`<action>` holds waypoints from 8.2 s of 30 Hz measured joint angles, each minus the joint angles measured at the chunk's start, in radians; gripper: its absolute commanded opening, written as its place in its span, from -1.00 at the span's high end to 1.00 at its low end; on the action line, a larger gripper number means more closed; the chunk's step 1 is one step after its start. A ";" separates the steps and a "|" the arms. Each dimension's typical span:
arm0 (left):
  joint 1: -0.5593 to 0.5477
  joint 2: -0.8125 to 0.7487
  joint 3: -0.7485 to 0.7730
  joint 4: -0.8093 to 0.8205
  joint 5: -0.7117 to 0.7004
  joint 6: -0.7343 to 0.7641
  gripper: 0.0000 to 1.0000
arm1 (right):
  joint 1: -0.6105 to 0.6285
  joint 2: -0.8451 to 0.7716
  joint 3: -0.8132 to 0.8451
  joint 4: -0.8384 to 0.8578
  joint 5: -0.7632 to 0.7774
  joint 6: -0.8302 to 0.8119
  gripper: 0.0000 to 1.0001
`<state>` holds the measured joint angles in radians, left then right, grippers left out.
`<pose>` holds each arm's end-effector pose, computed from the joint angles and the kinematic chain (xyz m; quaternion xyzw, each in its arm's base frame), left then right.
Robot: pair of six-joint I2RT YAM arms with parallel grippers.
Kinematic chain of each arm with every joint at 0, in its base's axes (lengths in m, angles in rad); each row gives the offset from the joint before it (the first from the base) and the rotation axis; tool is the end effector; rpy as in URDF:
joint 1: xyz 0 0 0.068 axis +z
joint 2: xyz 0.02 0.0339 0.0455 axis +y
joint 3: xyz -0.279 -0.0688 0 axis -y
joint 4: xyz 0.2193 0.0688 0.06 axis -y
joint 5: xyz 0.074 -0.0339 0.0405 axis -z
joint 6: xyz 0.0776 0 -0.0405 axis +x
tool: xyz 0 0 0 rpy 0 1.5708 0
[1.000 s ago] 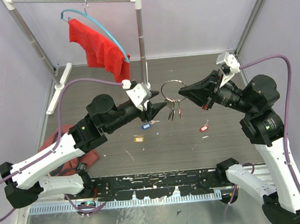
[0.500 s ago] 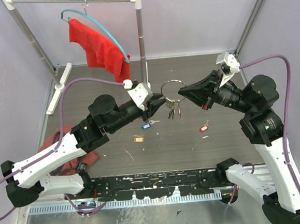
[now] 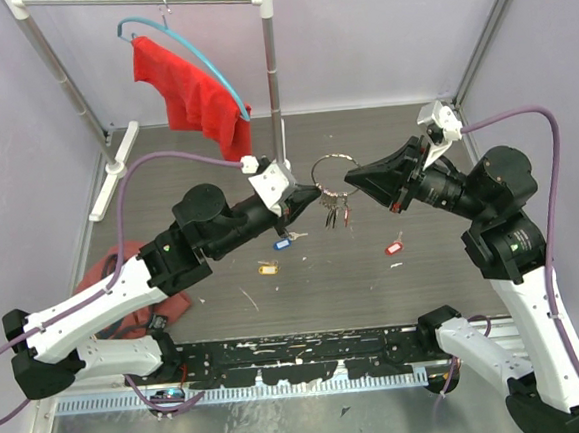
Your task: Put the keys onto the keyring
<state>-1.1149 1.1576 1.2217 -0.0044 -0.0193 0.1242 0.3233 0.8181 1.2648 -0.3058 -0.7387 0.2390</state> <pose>0.1221 -0.2456 0.4520 0.3924 0.5623 -0.3402 0.6435 0.1078 0.0912 0.4844 -0.2981 0.5993 0.4228 0.6109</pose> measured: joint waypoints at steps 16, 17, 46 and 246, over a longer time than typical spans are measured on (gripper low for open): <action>-0.017 -0.002 0.094 -0.225 -0.082 0.192 1.00 | 0.000 -0.002 0.000 -0.080 0.050 -0.059 0.90; -0.019 -0.002 0.099 -0.238 -0.088 0.204 1.00 | 0.000 0.001 0.000 -0.084 0.050 -0.060 0.90; -0.058 0.022 0.033 -0.028 -0.181 0.126 0.63 | 0.000 0.002 -0.002 -0.039 0.057 -0.003 0.91; -0.118 0.038 -0.099 -0.530 -0.742 1.426 1.00 | 0.000 -0.039 -0.076 -0.175 0.240 -0.101 -0.02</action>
<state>-1.2331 1.1954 1.1229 -0.5343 -0.7609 1.5497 0.3233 0.7788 1.1893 -0.4812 -0.4992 0.1383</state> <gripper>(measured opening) 0.074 0.483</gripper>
